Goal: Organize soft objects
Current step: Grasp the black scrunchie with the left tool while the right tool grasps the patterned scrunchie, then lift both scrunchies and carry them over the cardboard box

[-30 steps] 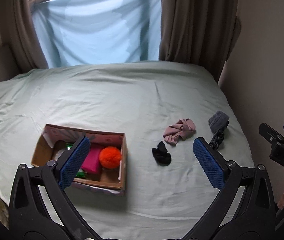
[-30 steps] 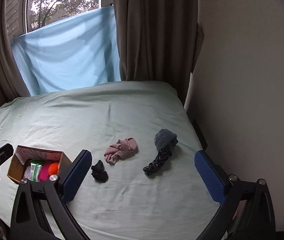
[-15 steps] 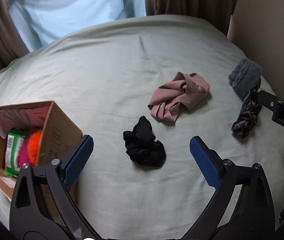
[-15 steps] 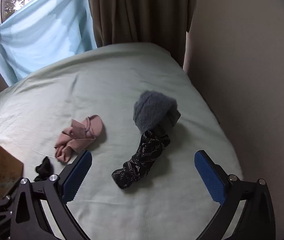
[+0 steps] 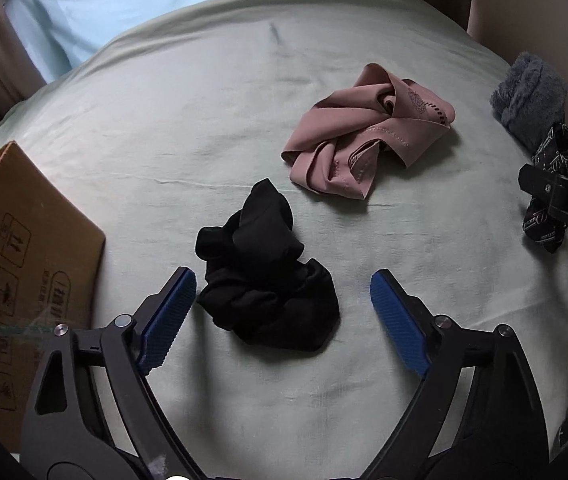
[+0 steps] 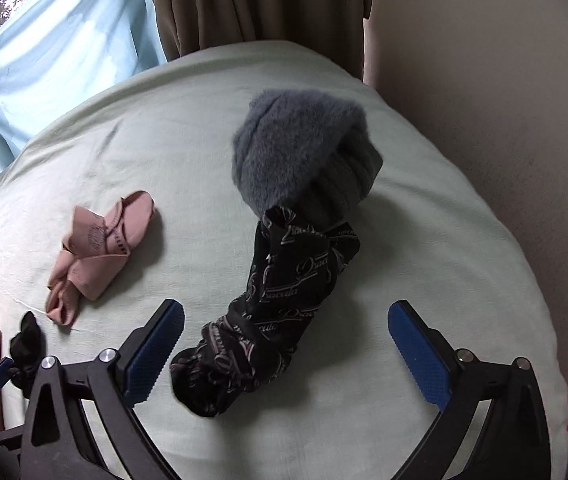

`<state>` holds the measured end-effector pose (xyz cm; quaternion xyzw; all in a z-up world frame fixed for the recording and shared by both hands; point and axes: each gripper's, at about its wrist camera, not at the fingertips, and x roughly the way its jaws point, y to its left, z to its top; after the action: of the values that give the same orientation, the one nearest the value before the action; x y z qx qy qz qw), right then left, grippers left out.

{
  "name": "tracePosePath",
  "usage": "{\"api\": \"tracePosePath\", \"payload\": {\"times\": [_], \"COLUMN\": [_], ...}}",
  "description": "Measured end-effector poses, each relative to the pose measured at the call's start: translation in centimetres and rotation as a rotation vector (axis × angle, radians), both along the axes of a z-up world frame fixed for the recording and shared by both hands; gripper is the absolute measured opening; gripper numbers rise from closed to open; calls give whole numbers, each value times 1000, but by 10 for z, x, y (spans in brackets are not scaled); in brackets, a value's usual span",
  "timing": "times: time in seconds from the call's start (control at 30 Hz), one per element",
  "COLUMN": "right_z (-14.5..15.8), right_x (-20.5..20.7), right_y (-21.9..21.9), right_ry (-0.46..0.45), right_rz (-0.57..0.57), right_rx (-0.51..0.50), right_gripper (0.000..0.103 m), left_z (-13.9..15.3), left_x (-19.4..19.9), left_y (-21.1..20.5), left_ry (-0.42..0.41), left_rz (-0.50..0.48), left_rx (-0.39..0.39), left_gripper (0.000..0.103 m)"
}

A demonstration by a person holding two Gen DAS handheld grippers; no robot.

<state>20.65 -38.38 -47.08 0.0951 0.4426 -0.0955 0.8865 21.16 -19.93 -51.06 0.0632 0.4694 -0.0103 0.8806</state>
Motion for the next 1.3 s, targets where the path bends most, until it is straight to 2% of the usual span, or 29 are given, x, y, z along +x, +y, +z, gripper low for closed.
{"api": "tracePosePath", "payload": {"times": [0.07, 0.13, 0.17, 0.23, 0.27, 0.33, 0.4, 0.47, 0.53, 0.67, 0.8, 1.0, 1.3], "right_z": [-7, -12, -15, -16, -16, -16, -15, -15, -14, -4, 15, 68, 180], "right_x": [5, 10, 13, 16, 16, 16, 15, 13, 10, 4, 0, -15, -58], "right_y": [-1, 0, 2, 4, 6, 7, 8, 6, 4, 4, 5, 11, 41], "right_ry": [5, 9, 4, 0, -3, -7, -7, -9, -9, -18, -38, -94, -159], "right_rz": [3, 2, 5, 21, 29, 39, 47, 52, 58, 70, 70, 67, 99], "right_rx": [4, 3, -4, -16, -21, -14, -8, 11, 31, 44, 50, 47, 35], "right_gripper": [91, 87, 79, 64, 57, 50, 44, 36, 33, 32, 31, 31, 31], "left_z": [-2, -2, -1, 2, 3, 6, 9, 13, 17, 32, 62, 129, 241], "left_x": [2, 3, 4, 5, 6, 9, 11, 12, 13, 10, 4, -10, -27], "left_y": [1, -1, -2, -7, -9, -10, -7, -3, 1, 4, 3, 4, 36], "left_ry": [4, 10, 12, 18, 23, 34, 39, 44, 47, 40, 13, -44, -77], "left_rz": [1, -11, -21, -45, -51, -55, -46, -30, -15, -13, -31, -51, -42], "left_rx": [-22, -42, -46, -46, -45, -50, -63, -72, -82, -90, -101, -142, -196], "left_gripper": [82, 66, 60, 39, 36, 25, 20, 19, 18, 18, 18, 18, 18]}}
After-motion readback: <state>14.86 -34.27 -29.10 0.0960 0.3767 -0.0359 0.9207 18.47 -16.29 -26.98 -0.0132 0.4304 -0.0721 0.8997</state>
